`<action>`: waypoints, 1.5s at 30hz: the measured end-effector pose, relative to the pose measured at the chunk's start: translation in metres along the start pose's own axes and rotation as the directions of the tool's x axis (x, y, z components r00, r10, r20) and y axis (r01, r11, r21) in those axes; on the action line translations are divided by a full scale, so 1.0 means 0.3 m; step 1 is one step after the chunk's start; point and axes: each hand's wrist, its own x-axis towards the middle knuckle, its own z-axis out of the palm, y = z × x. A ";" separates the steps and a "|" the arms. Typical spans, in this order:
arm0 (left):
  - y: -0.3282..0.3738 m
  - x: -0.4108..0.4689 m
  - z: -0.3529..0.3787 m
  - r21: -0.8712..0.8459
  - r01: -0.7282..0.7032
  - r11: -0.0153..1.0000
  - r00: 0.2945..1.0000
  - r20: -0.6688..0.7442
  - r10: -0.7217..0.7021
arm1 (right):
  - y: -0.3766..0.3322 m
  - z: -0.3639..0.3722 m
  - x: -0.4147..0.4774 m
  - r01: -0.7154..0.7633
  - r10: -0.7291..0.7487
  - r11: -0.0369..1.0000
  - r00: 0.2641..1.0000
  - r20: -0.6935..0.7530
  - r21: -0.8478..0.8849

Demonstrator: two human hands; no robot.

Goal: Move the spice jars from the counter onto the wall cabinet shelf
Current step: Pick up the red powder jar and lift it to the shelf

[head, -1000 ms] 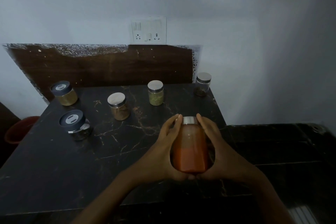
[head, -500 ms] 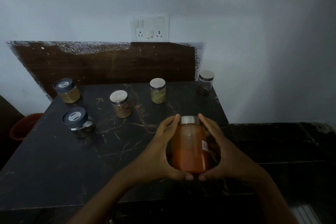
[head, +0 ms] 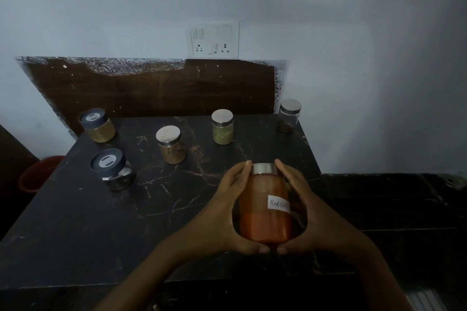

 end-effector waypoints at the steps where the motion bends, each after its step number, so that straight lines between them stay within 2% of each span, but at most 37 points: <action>1: -0.001 -0.001 0.000 -0.004 -0.003 1.000 1.000 -0.021 0.003 | -0.002 -0.005 -0.001 -0.006 0.006 1.000 1.000 0.000 -0.011; 4: -0.006 -0.009 0.002 -0.050 -0.016 0.999 0.998 -0.054 0.013 | -0.005 -0.022 -0.003 -0.009 0.008 1.000 0.999 0.042 0.019; 8: -0.013 -0.015 0.003 -0.152 0.004 0.988 1.000 -0.009 -0.006 | -0.005 -0.016 -0.005 -0.036 0.034 0.998 0.998 0.044 0.050; 11: -0.006 -0.005 -0.013 -0.099 0.017 0.995 1.000 0.024 -0.014 | -0.005 -0.005 0.005 -0.006 0.006 1.000 1.000 0.000 0.018; 15: -0.003 0.000 -0.029 -0.038 0.014 0.999 1.000 -0.001 -0.014 | -0.012 -0.008 0.015 0.022 -0.023 0.999 1.000 -0.012 -0.025; 20: -0.010 -0.005 -0.053 -0.179 0.015 0.984 1.000 -0.017 -0.018 | -0.018 -0.040 0.030 0.017 -0.018 0.998 1.000 0.013 0.067; 26: 0.001 0.016 -0.147 -0.166 0.011 0.986 1.000 0.009 -0.009 | -0.081 -0.065 0.110 0.050 -0.050 0.998 0.999 0.018 0.026; 30: 0.022 0.041 -0.273 -0.101 -0.037 0.994 0.999 -0.021 0.035 | -0.171 -0.074 0.193 0.085 -0.085 0.996 0.996 -0.009 -0.012; 36: 0.100 0.125 -0.552 0.085 -0.157 0.984 0.985 -0.057 0.162 | -0.402 -0.120 0.350 0.148 -0.187 0.944 0.976 -0.111 -0.294; 40: 0.191 0.204 -0.794 0.357 -0.271 0.894 0.938 -0.109 0.328 | -0.612 -0.184 0.480 0.234 -0.350 0.843 0.922 -0.163 -0.485; 43: 0.285 0.262 -0.966 0.431 -0.334 0.838 0.900 -0.120 0.420 | -0.774 -0.238 0.563 0.277 -0.464 0.755 0.867 -0.185 -0.595; 45: 0.353 0.293 -1.088 0.508 -0.402 0.762 0.847 -0.109 0.520 | -0.886 -0.272 0.621 0.313 -0.567 0.665 0.803 -0.185 -0.678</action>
